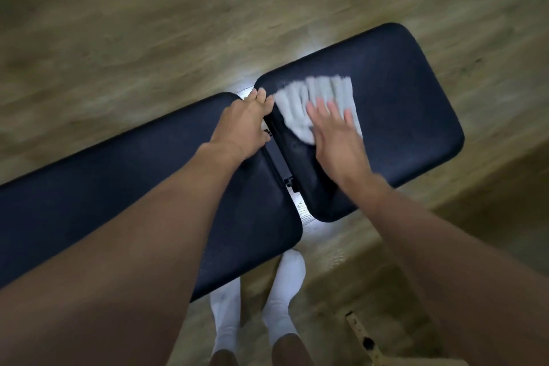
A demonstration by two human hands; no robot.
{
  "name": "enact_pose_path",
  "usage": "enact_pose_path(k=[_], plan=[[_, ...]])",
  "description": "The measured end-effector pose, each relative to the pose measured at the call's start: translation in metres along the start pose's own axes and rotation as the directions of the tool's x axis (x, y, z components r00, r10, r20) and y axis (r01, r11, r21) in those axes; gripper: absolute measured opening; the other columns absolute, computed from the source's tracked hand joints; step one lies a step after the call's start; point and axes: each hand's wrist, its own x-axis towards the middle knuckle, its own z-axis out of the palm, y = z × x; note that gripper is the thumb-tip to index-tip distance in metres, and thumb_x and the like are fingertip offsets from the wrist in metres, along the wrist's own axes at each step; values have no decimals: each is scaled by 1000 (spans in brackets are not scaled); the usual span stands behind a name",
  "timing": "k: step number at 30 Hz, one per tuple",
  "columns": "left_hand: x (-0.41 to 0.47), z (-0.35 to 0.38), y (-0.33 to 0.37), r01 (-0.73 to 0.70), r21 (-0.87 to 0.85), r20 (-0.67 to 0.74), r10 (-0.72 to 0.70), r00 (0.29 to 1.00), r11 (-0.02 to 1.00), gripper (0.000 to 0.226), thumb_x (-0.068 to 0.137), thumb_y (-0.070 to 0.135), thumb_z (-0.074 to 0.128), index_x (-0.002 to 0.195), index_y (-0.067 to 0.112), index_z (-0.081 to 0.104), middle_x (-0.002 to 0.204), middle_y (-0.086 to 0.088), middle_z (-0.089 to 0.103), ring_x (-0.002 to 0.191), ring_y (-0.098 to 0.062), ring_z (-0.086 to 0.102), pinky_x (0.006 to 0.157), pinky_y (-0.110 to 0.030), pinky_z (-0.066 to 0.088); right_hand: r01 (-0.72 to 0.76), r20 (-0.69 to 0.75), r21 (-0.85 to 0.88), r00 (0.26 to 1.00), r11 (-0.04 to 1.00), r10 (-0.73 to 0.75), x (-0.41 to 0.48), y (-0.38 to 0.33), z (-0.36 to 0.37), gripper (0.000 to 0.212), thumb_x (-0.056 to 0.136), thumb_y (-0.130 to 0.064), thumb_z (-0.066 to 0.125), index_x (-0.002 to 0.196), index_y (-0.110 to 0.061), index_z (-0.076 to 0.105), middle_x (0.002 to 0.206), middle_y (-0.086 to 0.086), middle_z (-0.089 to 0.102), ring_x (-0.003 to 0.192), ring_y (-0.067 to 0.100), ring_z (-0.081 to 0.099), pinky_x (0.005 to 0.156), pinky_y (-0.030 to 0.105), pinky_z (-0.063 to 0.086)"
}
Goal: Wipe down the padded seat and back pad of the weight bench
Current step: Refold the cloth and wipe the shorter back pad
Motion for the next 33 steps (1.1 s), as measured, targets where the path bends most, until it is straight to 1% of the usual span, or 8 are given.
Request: enact_pose_path(k=[3, 5, 7, 10, 16, 19, 24, 33], plan=[[3, -2, -4, 82, -378, -86, -123, 989, 922, 70, 77, 4, 71, 141, 21, 46, 135, 0, 56, 130, -13, 46, 104, -21, 35, -8, -49, -1, 999, 1000, 8, 75, -28, -8, 59, 90, -1, 45, 144, -18, 31, 151, 4, 34, 142, 27, 24, 113, 46, 18], [5, -8, -1, 154, -676, -79, -278, 957, 721, 69, 80, 3, 65, 143, 19, 42, 126, 2, 63, 119, -5, 54, 91, -7, 39, -31, -52, 25, 998, 999, 32, 91, -41, -10, 63, 86, 3, 45, 143, -19, 32, 150, 2, 35, 143, 27, 22, 114, 47, 16], [9, -12, 4, 153, -760, -109, -356, 928, 631, 66, 84, 8, 60, 145, 18, 39, 132, -1, 59, 123, -8, 54, 97, -17, 44, -9, -46, 40, 999, 999, 11, 79, -42, -6, 65, 87, 4, 43, 146, -18, 27, 153, 2, 30, 145, 25, 18, 117, 45, 12], [0, -8, 20, 53, -260, -239, -117, 964, 964, 50, 88, 20, 51, 138, 19, 49, 141, -10, 49, 124, -28, 50, 97, -37, 46, 119, 21, -20, 993, 993, -119, 28, -32, 4, 65, 93, 0, 36, 151, -15, 11, 160, 4, 14, 147, 22, 10, 119, 37, 3], [-67, 41, 69, -229, 317, 15, 237, 971, 920, 58, 83, 22, 53, 136, 0, 45, 143, -17, 44, 138, -28, 36, 110, -35, 35, 234, -7, 208, 971, 950, -238, -82, -1, 14, 56, 89, 4, 47, 142, -10, 39, 150, 6, 39, 142, 24, 30, 120, 37, 13], [-86, 62, 96, -336, 378, -3, 364, 931, 863, 55, 79, 27, 57, 123, -5, 60, 127, -20, 60, 123, -31, 55, 103, -38, 45, 263, -41, 224, 965, 938, -261, -118, 32, 16, 52, 84, 7, 59, 134, -7, 51, 142, 7, 50, 134, 27, 43, 115, 44, 26], [-56, 85, 157, -358, 364, 179, 313, 933, 860, 65, 98, 31, 27, 149, -5, 8, 157, -22, 12, 147, -32, 4, 120, -40, 0, 191, -80, 224, 981, 956, -177, -132, 97, 5, 62, 77, 16, 60, 133, -7, 52, 140, 7, 52, 133, 24, 43, 113, 43, 29], [26, 92, 226, -356, 273, 88, 345, 934, 894, 57, 98, 7, 31, 149, -2, 8, 158, -19, 8, 148, -29, 0, 120, -37, -1, 79, -136, 241, 990, 967, -46, -94, 177, -25, 45, 91, 5, 50, 133, -11, 53, 141, 3, 50, 134, 14, 37, 114, 37, 29]])
